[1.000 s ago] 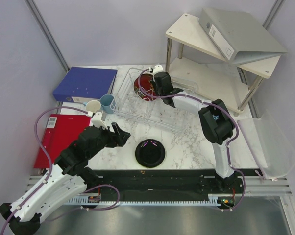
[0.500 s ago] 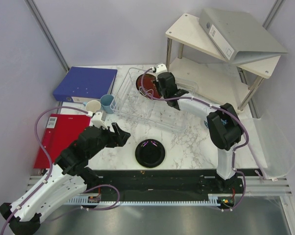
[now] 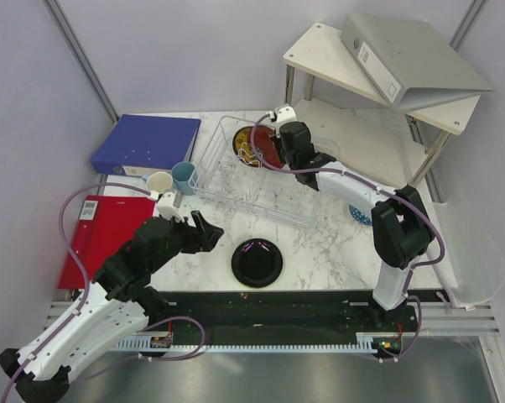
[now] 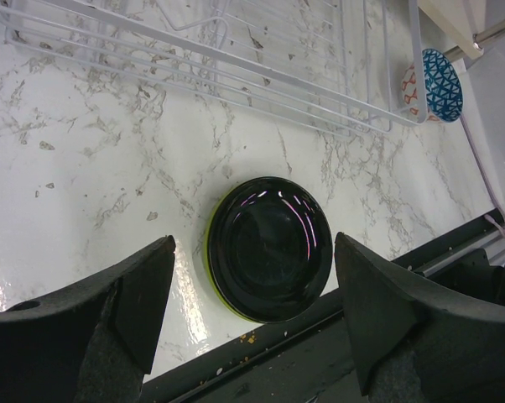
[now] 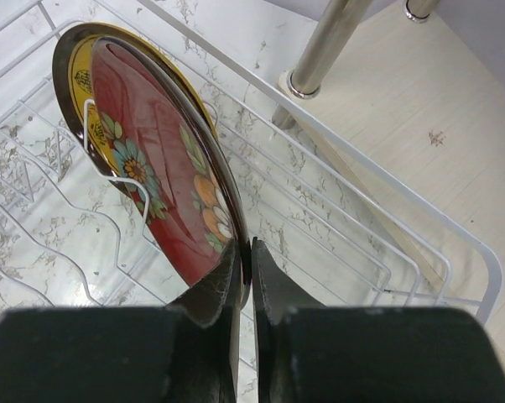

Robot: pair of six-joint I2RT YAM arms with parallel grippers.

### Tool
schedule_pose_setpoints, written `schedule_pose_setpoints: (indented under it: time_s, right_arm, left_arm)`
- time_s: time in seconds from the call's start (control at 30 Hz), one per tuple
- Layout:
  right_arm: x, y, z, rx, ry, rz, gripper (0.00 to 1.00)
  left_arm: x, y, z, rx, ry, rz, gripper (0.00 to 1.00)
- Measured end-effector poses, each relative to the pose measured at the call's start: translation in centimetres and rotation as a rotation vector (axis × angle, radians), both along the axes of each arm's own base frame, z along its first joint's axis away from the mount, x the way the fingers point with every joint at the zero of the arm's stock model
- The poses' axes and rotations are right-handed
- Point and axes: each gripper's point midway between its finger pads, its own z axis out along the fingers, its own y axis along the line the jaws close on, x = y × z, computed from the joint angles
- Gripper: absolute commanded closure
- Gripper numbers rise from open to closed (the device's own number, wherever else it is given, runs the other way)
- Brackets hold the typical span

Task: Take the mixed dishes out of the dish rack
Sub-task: Pick up the plate from the dish rack, then place the plate at the center of the board.

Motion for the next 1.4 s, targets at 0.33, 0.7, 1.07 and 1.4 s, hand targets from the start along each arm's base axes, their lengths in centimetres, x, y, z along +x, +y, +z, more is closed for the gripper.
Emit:
schedule_pose_setpoints:
  time_s: [0.33,0.7,1.07,1.4]
  right_arm:
    - [-2.5,-1.5,2.0,0.076,0.055,-0.059,1.0]
    - [-6.1,-2.7,9.2,0.224,0.02,-0.062,1.0]
    - [-12.8,-2.2,12.1,0.436,0.199,0.007,1.0]
    - [-22.0,-1.6,13.8,0.692,0.383,0.165,1.0]
  left_arm:
    - [-0.2,-0.1,0.3,-0.012,-0.007,-0.009,0.16]
    - [-0.1,-0.1,0.3,-0.012,-0.006,-0.01,0.16]
    - [-0.1,-0.1,0.4,-0.015,-0.012,-0.006,0.17]
    - [0.5,0.9,2.1,-0.021,-0.059,0.054,0.17]
